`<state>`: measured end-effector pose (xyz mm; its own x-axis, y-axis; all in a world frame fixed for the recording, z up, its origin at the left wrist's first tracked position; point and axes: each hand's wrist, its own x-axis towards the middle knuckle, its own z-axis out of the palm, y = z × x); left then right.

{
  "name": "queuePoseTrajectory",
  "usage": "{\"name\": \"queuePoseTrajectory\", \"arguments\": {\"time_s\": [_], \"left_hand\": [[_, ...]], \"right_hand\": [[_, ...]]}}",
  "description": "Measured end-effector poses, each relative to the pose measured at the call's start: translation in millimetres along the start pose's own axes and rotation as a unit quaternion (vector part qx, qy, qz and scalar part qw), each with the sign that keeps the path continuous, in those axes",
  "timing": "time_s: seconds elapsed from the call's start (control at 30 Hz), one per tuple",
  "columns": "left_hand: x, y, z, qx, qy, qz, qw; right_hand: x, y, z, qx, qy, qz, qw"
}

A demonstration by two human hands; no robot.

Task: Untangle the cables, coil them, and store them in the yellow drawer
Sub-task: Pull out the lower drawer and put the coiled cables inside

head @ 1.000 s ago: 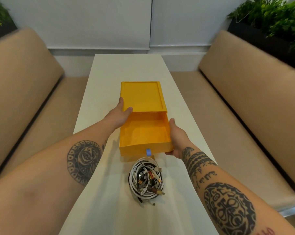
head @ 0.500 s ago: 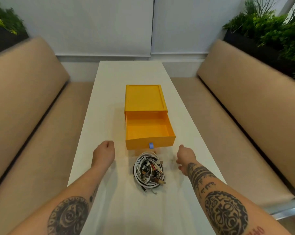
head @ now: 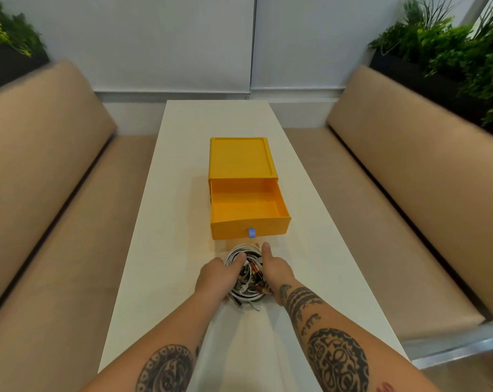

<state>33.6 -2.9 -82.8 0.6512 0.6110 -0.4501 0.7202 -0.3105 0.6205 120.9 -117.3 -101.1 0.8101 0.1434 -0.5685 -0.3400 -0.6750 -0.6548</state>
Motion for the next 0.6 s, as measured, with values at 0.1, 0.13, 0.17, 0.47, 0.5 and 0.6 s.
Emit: {"name": "queuePoseTrajectory", "arguments": {"time_s": [0.1, 0.13, 0.17, 0.47, 0.5, 0.6], "left_hand": [[2.9, 0.9, 3.5, 0.018, 0.010, -0.004, 1.000], [3.6, 0.5, 2.6, 0.016, 0.012, -0.007, 1.000], [4.8, -0.4, 1.7, 0.006, 0.013, -0.010, 1.000], [1.2, -8.6, -5.2, -0.267, -0.047, -0.102, 0.957], [-0.7, -7.7, -6.7, -0.291, -0.057, -0.113, 0.948], [-5.3, -8.5, -8.0, -0.342, -0.082, -0.134, 0.926]], "right_hand": [[11.9, 7.6, 7.9, -0.053, 0.004, -0.021, 0.998], [15.9, 9.8, 10.3, -0.051, 0.001, -0.018, 0.999], [20.6, 11.3, 13.1, -0.049, -0.002, -0.010, 0.999], [-18.3, -4.2, -0.6, -0.093, -0.034, -0.001, 0.995], [-18.2, -3.3, -1.7, -0.063, -0.044, -0.011, 0.997], [-17.8, -0.8, -4.0, 0.066, -0.101, -0.015, 0.993]]}}
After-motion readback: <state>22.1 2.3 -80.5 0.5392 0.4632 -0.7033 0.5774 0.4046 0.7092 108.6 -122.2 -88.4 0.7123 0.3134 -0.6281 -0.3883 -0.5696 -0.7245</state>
